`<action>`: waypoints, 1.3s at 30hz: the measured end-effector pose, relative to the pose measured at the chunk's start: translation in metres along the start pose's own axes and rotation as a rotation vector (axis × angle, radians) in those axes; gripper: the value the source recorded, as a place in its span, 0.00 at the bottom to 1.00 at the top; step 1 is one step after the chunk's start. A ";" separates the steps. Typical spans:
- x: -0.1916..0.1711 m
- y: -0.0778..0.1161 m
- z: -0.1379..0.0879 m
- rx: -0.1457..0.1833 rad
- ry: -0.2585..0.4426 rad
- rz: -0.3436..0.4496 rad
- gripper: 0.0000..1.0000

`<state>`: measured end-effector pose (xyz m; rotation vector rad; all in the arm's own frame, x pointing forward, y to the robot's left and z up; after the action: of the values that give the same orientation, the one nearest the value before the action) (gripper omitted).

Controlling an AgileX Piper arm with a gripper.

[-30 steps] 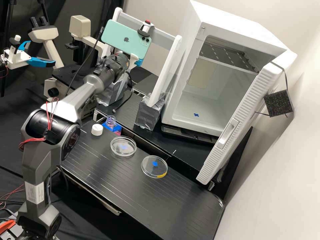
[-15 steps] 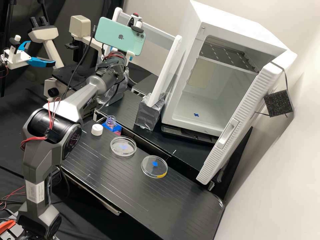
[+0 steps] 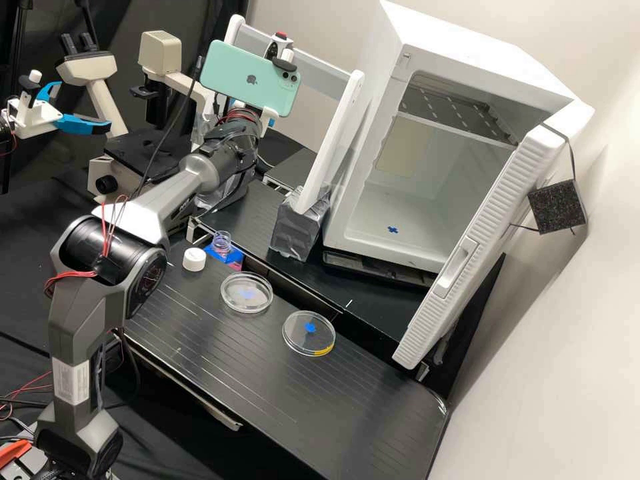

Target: Use the pipette

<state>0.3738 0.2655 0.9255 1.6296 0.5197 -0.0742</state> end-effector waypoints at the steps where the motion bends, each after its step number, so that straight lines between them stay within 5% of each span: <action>1: 0.001 0.001 0.002 0.001 -0.004 0.002 0.00; 9: 0.001 -0.001 0.011 0.043 -0.004 0.001 0.00; 26: -0.002 0.000 0.015 0.031 -0.015 0.037 0.00; 27: -0.002 0.000 0.015 0.034 -0.014 0.038 1.00; 39: -0.002 -0.004 0.022 0.035 -0.033 0.030 1.00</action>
<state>0.3765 0.2445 0.9194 1.6676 0.4702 -0.0882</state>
